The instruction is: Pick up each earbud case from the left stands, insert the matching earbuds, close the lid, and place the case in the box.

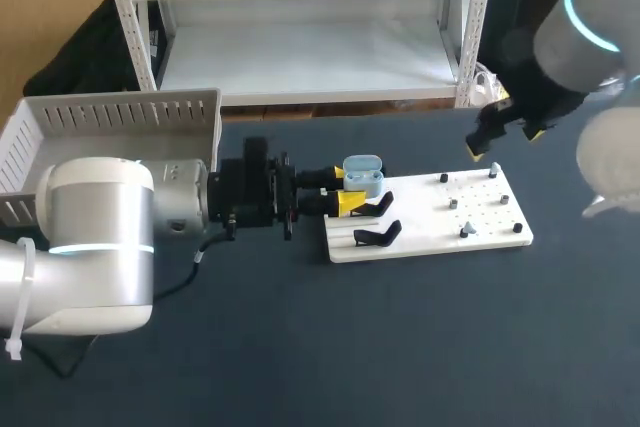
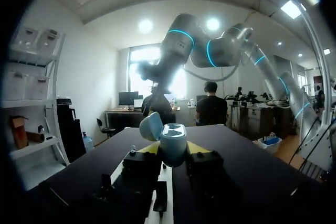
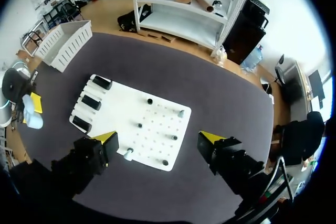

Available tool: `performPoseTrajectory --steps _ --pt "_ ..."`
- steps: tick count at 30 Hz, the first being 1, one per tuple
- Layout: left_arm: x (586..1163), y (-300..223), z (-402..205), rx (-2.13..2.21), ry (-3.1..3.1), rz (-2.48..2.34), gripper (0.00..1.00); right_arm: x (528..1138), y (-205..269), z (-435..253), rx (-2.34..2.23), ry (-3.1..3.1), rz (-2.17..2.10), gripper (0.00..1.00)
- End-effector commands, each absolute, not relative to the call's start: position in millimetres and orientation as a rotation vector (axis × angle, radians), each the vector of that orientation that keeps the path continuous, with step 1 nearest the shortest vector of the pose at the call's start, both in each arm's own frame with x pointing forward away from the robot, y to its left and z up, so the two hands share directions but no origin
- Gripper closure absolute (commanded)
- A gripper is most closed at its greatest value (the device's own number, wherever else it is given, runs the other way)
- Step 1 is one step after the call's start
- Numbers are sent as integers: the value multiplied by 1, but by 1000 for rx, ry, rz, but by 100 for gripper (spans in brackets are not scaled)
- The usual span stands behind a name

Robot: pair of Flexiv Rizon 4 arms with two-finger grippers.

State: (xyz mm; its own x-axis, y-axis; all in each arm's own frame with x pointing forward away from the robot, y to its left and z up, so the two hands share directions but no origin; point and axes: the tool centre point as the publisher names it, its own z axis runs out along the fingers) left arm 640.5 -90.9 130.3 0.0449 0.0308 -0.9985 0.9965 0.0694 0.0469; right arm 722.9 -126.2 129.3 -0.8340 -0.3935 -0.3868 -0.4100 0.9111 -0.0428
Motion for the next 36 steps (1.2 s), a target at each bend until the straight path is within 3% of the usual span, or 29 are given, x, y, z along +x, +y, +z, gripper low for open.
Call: performPoseTrajectory --steps 1,4,5,6,8,13,18,26,36 --pt "640 -91 129 1196 1226 -1108 100 740 -123 115 -555 2710 -104 16" --pt "640 -91 129 1196 1226 -1108 100 744 -125 105 -568 2738 -106 20" --pt "640 -91 129 1196 1226 -1108 100 746 -126 100 -573 2749 -103 41" --pt "640 -91 129 1196 1226 -1108 100 748 -127 96 -580 2759 -98 46" --pt "640 -91 129 1196 1226 -1108 100 752 -132 87 -579 2777 -107 41" --pt "640 -91 129 1196 1226 -1108 100 758 -138 71 -598 2799 -119 42" --pt "640 -91 129 1196 1226 -1108 100 763 -144 61 -602 2808 -126 36" --pt "640 -91 129 1196 1226 -1108 100 770 -146 50 -626 2802 -141 50" --pt "640 -91 129 1196 1226 -1108 100 778 -149 39 -639 2800 -162 52"
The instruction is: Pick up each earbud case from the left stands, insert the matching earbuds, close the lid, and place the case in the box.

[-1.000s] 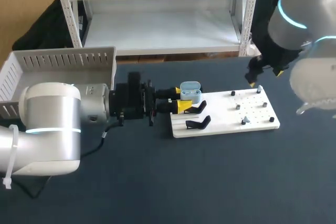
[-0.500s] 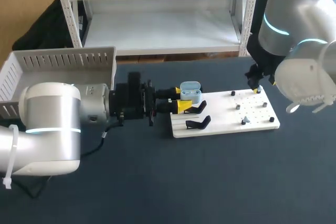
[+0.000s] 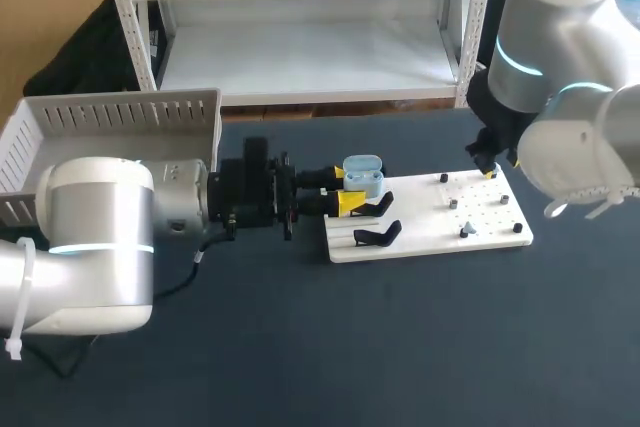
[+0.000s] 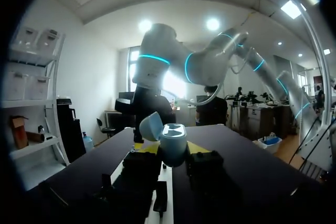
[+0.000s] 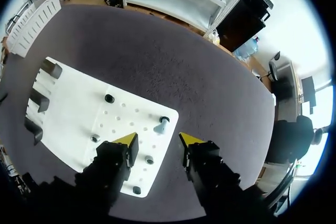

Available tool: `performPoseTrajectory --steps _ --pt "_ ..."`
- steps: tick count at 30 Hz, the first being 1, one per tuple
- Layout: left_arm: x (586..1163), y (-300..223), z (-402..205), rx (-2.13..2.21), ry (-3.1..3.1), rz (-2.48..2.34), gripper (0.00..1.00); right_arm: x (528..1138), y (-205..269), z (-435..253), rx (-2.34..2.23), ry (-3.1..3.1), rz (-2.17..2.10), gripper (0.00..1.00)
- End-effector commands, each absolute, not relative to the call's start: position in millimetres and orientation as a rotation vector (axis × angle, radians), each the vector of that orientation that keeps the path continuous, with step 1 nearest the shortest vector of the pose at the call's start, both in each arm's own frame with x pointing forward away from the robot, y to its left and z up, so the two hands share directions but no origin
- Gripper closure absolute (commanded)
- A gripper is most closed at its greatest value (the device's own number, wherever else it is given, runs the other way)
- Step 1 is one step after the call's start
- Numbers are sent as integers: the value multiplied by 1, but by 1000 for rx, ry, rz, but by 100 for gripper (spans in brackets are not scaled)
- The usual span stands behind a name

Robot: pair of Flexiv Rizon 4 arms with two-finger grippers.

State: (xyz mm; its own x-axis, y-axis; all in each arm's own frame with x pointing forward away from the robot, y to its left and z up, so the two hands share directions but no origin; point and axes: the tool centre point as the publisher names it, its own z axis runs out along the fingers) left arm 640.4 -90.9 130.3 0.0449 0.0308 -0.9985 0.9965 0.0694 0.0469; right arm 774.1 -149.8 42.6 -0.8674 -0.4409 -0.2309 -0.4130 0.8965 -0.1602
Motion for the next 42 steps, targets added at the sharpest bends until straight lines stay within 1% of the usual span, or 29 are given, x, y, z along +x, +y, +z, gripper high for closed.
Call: performPoseTrajectory --steps 1,15,18,23,42 --pt "640 -91 129 1196 1226 -1108 100 779 -150 38 -637 2799 -164 52" --pt "640 -91 129 1196 1226 -1108 100 786 -151 32 -615 2795 -156 58" --pt "640 -91 129 1196 1226 -1108 100 787 -151 32 -612 2793 -157 62" --pt "640 -91 129 1196 1226 -1108 100 787 -152 30 -608 2797 -167 62" --pt "640 -91 129 1196 1226 -1108 100 784 -152 26 -611 2788 -213 69"
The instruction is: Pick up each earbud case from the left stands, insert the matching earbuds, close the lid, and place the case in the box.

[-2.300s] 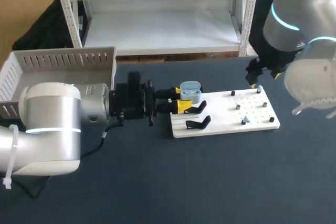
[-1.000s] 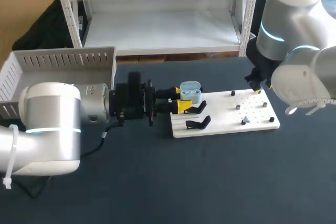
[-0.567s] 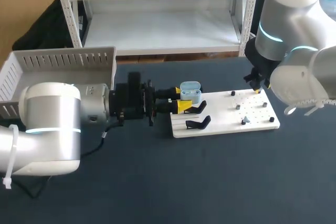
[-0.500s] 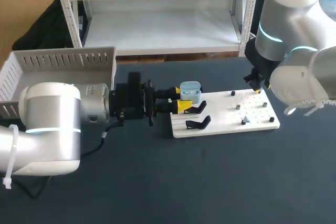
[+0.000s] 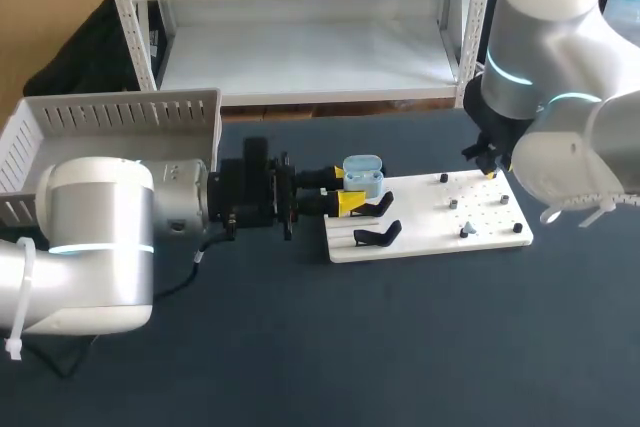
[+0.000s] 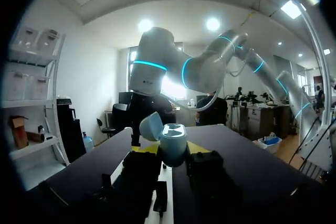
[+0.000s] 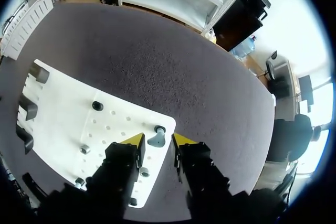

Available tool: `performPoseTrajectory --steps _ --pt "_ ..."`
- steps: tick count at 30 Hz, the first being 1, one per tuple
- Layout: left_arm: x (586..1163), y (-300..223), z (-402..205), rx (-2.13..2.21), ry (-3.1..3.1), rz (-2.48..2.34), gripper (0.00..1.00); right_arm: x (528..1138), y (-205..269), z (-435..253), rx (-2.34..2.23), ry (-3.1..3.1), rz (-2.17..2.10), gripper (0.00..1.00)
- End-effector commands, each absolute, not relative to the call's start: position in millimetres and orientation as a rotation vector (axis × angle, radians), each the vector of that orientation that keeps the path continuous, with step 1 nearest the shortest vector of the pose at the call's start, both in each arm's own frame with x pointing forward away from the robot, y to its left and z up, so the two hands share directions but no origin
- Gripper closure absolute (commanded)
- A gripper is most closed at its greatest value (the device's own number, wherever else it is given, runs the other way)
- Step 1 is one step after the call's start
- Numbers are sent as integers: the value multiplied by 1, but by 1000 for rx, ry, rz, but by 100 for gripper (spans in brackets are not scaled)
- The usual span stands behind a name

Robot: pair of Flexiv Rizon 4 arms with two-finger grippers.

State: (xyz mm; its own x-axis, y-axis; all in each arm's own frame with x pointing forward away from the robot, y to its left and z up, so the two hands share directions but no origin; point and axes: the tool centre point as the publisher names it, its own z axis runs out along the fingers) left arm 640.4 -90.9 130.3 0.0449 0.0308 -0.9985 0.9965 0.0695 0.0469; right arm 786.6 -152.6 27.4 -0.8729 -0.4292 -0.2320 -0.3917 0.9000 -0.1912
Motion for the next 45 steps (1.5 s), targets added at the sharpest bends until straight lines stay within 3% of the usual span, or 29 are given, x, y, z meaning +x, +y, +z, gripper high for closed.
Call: performPoseTrajectory --steps 1,11,15,17,32,45 --pt "640 -91 129 1196 1226 -1108 100 784 -152 26 -611 2787 -220 69" --pt "640 -91 129 1196 1226 -1108 100 784 -153 24 -601 2795 -229 72" --pt "640 -91 129 1196 1226 -1108 100 785 -153 23 -601 2798 -235 84" --pt "640 -91 129 1196 1226 -1108 100 785 -153 23 -600 2800 -237 100" --pt "640 -91 129 1196 1226 -1108 100 773 -154 43 -573 2772 -268 100" --pt "640 -91 129 1196 1226 -1108 100 715 -127 124 -479 2774 -286 100"
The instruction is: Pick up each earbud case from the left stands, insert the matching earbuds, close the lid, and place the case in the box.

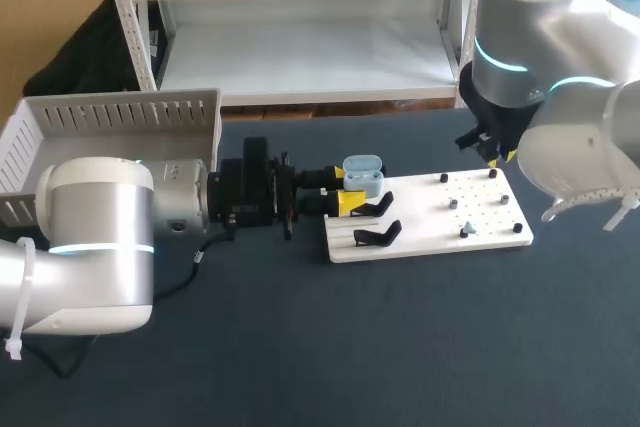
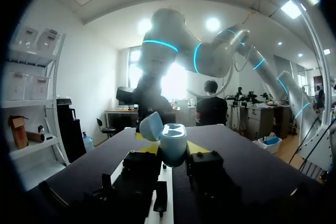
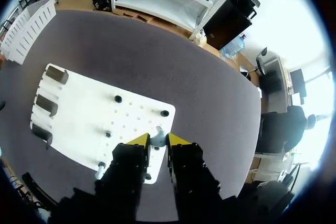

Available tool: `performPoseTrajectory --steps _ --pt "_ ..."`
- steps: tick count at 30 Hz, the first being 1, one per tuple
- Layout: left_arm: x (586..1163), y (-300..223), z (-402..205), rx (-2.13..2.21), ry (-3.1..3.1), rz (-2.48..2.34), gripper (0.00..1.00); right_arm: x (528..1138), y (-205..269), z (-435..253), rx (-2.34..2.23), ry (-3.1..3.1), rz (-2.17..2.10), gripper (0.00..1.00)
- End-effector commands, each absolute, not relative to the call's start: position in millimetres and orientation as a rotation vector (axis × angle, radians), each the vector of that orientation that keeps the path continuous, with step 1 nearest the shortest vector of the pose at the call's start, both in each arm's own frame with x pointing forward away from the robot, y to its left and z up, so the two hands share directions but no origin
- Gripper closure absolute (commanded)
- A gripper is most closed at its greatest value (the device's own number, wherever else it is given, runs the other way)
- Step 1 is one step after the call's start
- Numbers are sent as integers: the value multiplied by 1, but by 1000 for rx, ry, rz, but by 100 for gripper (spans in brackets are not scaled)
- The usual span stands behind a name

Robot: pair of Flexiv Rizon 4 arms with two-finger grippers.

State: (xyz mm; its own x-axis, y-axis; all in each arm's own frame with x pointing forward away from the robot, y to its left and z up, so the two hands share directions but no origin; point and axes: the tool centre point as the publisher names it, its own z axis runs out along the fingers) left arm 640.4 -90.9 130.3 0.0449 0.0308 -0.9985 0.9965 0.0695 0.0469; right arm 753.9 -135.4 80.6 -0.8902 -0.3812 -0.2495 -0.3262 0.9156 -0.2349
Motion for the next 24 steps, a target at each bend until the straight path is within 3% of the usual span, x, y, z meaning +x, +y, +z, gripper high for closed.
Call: performPoseTrajectory --steps 1,14,24 --pt "640 -91 129 1196 1226 -1108 100 706 -121 136 -464 2787 -297 100" --pt "640 -91 129 1196 1226 -1108 100 622 -55 200 -386 2885 -261 100" --pt "640 -91 129 1196 1226 -1108 100 586 -2 208 -637 2831 -185 100"
